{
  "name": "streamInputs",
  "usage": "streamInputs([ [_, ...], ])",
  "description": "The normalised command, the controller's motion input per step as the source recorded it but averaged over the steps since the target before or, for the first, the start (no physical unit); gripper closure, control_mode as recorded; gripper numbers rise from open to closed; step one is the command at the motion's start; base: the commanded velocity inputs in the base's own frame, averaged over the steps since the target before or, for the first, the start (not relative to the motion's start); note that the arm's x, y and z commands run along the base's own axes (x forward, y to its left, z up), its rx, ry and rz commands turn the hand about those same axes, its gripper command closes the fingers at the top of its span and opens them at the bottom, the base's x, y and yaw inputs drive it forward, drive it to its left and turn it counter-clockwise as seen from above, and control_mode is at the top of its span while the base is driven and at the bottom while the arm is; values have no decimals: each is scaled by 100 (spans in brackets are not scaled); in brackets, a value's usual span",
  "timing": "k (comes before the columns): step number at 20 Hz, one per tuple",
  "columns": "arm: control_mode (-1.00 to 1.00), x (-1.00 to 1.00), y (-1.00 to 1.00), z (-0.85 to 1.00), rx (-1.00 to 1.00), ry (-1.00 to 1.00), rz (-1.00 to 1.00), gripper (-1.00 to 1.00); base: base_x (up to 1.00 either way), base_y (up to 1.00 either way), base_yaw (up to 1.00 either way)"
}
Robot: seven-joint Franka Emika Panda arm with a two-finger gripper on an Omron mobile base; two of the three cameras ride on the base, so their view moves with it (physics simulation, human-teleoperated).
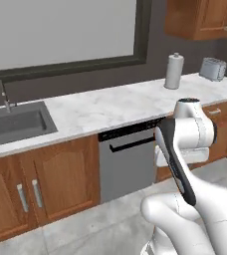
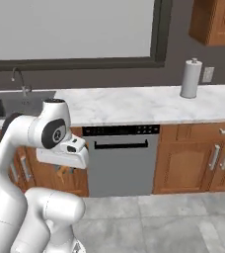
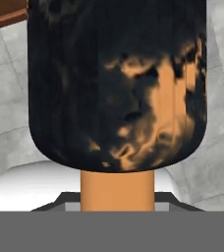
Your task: Restock the sink supplies by placing the sponge and soap dispenser on the counter and next to the sink. Make sure the soap dispenser is upright.
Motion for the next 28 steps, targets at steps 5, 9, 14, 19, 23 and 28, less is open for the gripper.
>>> streamInputs([
  [5, 100, 0, 0, 0, 0, 0, 0, 100, 11, 31, 68],
  [9, 100, 0, 0, 0, 0, 0, 0, 100, 100, 0, 30],
  [14, 100, 0, 0, 0, 0, 0, 0, 100, 75, -1, 13],
  [19, 100, 0, 0, 0, 0, 0, 0, 100, 40, -2, 8],
  [23, 100, 0, 0, 0, 0, 0, 0, 100, 59, 0, 10],
  [28, 100, 0, 0, 0, 0, 0, 0, 100, 47, -3, 6],
])
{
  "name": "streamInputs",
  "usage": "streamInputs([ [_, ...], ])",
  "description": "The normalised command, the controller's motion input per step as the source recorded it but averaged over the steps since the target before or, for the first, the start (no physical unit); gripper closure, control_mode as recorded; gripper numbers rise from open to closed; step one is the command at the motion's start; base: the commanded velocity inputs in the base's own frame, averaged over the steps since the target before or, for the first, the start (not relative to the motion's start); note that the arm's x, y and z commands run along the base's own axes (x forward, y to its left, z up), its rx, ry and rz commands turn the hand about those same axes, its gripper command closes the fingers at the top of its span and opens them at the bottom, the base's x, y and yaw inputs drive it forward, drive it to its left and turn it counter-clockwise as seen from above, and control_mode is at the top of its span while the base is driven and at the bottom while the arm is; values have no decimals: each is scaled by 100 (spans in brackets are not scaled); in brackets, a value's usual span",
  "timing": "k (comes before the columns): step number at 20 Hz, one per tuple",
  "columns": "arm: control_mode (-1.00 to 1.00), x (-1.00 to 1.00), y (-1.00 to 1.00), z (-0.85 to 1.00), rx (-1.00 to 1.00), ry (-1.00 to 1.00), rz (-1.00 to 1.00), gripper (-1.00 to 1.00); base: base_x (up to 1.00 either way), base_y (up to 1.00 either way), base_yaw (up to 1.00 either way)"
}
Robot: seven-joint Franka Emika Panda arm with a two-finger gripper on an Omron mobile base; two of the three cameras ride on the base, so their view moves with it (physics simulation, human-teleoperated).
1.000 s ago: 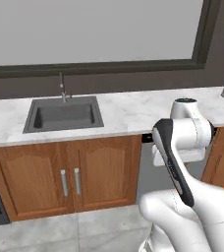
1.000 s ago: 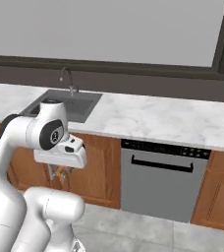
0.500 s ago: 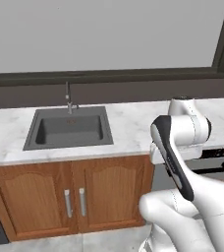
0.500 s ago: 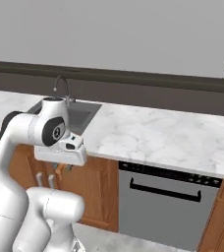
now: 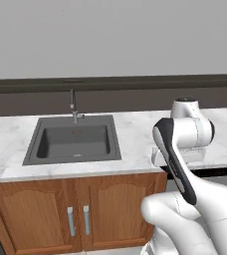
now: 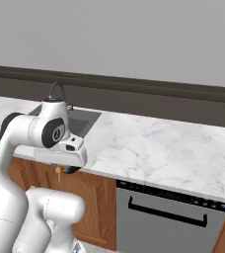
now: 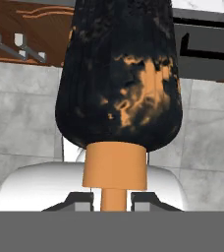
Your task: Restock the sink supplies by placing the sponge and soap dispenser on the counter and next to the sink. Make sure the soap dispenser is upright.
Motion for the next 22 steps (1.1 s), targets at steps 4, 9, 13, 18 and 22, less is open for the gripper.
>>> streamInputs([
  [4, -100, 11, -3, 0, 0, 0, 2, 100, 25, -5, 3],
  [9, -100, 57, -8, 0, 0, 0, 28, 100, 0, 0, 0],
  [13, -100, 69, -11, 2, 0, 3, 45, 100, 0, 0, 0],
  [18, -100, 72, -5, 1, -4, 10, 53, 100, 0, 0, 0],
  [22, -100, 67, -4, 10, -14, 14, 48, 100, 0, 0, 0],
])
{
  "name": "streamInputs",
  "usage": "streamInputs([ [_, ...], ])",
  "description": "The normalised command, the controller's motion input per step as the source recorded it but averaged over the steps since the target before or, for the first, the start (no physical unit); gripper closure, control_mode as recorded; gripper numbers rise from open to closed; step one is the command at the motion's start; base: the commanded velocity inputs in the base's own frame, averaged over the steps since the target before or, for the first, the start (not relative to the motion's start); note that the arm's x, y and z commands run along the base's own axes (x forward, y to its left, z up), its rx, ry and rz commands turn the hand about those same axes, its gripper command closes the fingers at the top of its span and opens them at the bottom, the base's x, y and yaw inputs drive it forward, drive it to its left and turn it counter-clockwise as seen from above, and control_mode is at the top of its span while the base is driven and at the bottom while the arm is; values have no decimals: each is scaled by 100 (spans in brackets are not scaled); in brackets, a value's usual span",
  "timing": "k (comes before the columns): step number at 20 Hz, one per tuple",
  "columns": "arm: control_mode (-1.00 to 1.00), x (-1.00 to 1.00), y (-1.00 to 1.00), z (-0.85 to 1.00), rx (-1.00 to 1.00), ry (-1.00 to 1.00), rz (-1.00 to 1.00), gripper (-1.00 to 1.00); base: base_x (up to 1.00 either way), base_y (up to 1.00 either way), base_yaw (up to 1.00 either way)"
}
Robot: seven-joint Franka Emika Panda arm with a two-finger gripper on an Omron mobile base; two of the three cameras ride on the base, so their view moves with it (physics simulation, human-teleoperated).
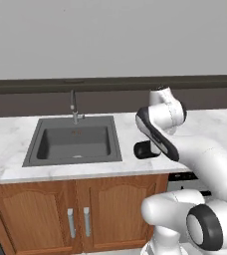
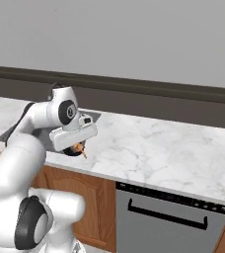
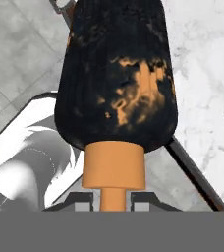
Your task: Restock the sink supplies by placing the sponge and soap dispenser on the counter and next to the sink. Make sure the soap dispenser is upright.
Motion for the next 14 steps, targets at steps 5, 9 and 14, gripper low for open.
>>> streamInputs([
  [5, -100, 43, 0, 43, -19, 3, 23, 100, 0, 0, 0],
  [9, -100, 32, 0, 18, -19, 0, 8, 100, 0, 0, 0],
  [14, -100, 25, -4, 1, -14, 0, 3, 100, 0, 0, 0],
])
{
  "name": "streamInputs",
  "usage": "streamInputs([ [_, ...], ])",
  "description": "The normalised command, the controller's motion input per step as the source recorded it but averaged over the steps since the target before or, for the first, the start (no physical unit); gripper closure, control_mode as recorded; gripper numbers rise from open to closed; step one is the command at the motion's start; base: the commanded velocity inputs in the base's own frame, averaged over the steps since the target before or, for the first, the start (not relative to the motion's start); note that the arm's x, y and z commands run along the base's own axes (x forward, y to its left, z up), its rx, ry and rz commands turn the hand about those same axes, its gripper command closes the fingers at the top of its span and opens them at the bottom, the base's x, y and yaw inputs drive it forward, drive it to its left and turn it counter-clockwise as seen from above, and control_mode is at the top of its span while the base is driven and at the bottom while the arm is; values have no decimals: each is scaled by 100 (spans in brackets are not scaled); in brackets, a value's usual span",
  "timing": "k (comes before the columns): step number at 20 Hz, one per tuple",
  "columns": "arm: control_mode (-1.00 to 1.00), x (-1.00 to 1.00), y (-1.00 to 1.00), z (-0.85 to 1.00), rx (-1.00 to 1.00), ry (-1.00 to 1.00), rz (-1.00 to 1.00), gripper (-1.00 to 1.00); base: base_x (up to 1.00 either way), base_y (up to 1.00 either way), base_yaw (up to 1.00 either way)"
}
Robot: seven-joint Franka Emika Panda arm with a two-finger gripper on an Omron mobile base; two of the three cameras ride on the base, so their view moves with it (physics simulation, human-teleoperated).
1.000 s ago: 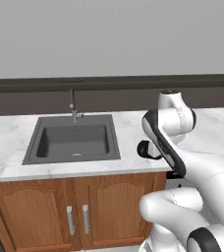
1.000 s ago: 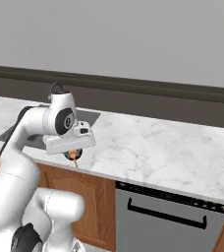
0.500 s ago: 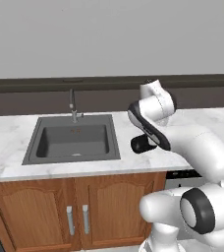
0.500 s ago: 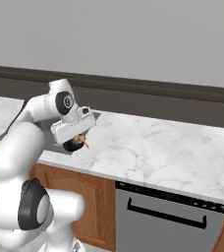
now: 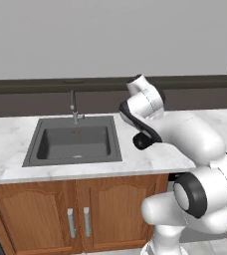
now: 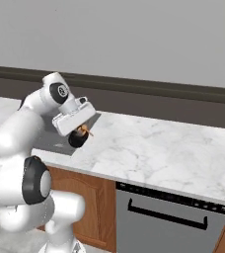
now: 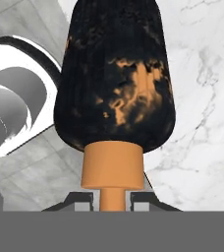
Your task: Restock the sink supplies by placing the sponge and soap dispenser on the counter and next to the sink. Make sure the soap dispenser is upright.
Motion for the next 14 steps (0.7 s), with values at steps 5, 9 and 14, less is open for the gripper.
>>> streamInputs([
  [5, -100, 55, 0, -8, -12, 0, 2, 100, 0, 0, 0],
  [9, -100, 45, 0, -2, -22, 2, 1, 100, 0, 0, 0],
  [14, -100, 41, 0, -13, -28, 14, 4, 100, 0, 0, 0],
])
